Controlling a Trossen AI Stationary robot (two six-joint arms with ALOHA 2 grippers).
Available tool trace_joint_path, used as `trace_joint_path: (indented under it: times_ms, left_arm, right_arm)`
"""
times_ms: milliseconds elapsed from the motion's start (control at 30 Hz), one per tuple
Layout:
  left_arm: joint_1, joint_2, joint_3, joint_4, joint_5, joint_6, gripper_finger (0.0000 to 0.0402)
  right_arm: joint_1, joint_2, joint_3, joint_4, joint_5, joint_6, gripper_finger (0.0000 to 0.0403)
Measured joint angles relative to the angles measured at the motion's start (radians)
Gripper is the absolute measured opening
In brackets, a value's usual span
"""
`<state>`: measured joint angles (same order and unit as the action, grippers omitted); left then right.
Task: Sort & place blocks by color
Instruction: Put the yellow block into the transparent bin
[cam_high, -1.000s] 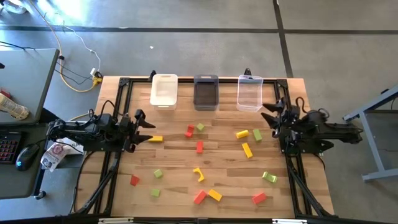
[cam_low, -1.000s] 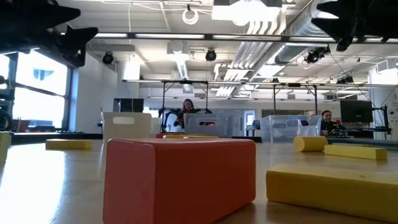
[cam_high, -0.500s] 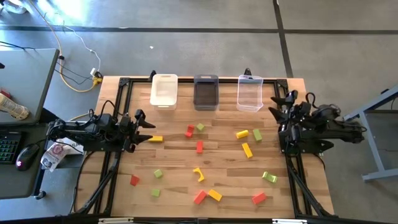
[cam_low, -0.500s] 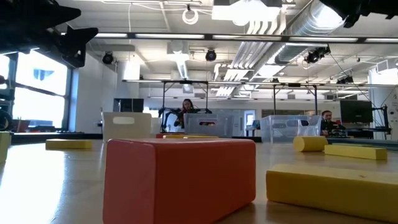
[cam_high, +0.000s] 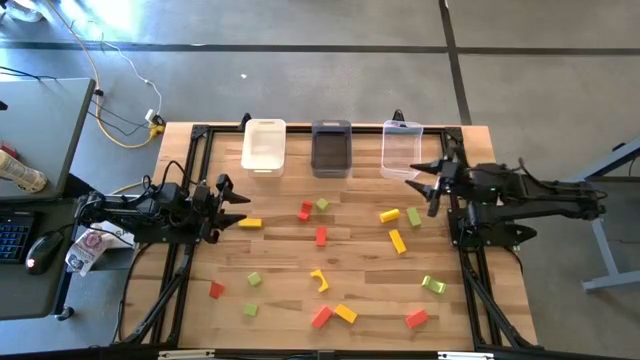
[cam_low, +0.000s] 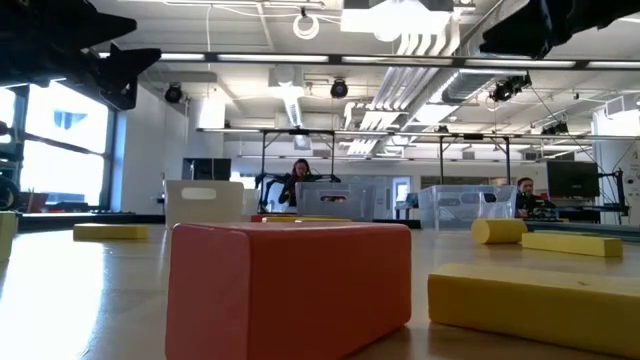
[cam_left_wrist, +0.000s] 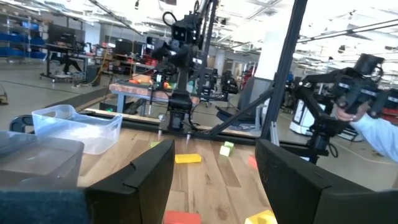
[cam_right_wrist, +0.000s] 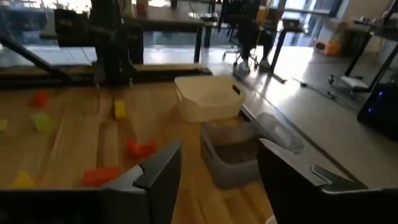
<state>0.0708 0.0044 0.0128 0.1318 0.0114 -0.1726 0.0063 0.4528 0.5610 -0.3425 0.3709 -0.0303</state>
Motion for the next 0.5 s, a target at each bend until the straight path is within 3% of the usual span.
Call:
trace_joint_path:
  times_ms: [333,500]
  left_arm:
    - [0.000,0.000,0.000,0.000,0.000,0.000,0.0211]
    - [0.000,0.000,0.000,0.000,0.001,0.000,0.0211]
  right_arm:
    - [0.000,0.174,0.010,-0.057,-0.009,0.068,0.0195]
    - [0.000,0.250,0.010,-0.074,-0.069,0.120,0.0195]
